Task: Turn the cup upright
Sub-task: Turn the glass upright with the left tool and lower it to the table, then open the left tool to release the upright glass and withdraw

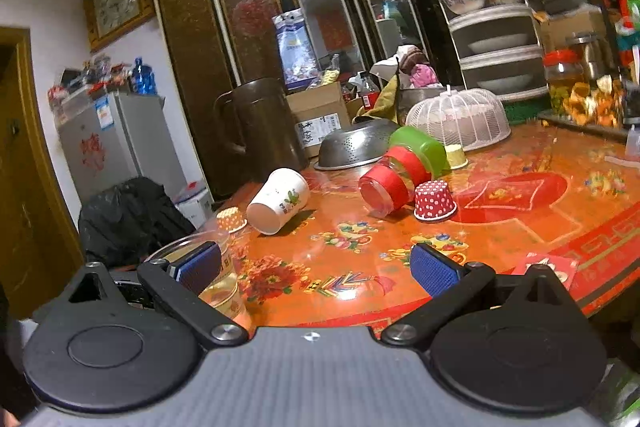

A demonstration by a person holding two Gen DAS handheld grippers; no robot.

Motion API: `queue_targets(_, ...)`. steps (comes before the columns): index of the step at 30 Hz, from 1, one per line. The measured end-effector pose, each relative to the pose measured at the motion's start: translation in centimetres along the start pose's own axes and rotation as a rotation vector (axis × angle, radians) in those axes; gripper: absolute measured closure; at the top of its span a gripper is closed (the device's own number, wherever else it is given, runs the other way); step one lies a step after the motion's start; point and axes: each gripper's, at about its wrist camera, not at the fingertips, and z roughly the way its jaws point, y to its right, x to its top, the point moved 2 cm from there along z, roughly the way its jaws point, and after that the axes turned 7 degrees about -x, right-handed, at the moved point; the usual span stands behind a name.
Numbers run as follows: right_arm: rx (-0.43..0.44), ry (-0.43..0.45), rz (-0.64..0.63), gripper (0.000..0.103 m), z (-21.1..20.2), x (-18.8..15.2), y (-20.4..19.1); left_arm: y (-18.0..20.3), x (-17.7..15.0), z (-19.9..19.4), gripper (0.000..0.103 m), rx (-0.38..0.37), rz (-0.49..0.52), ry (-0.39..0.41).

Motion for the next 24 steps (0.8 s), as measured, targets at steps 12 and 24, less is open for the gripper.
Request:
queue_targets(12, -0.002, -0.194, -0.148, 0.001, -4.8, 4.2, -4.4, -3.5, 9.1, -7.2, 0.003, -0.094, -0.171, -0.111)
queue_targets(24, -0.030, -0.247, -0.117, 0.001, -4.4, 4.1, -4.2, -3.0, 8.8, -6.4, 0.003, -0.106, -0.205, -0.206)
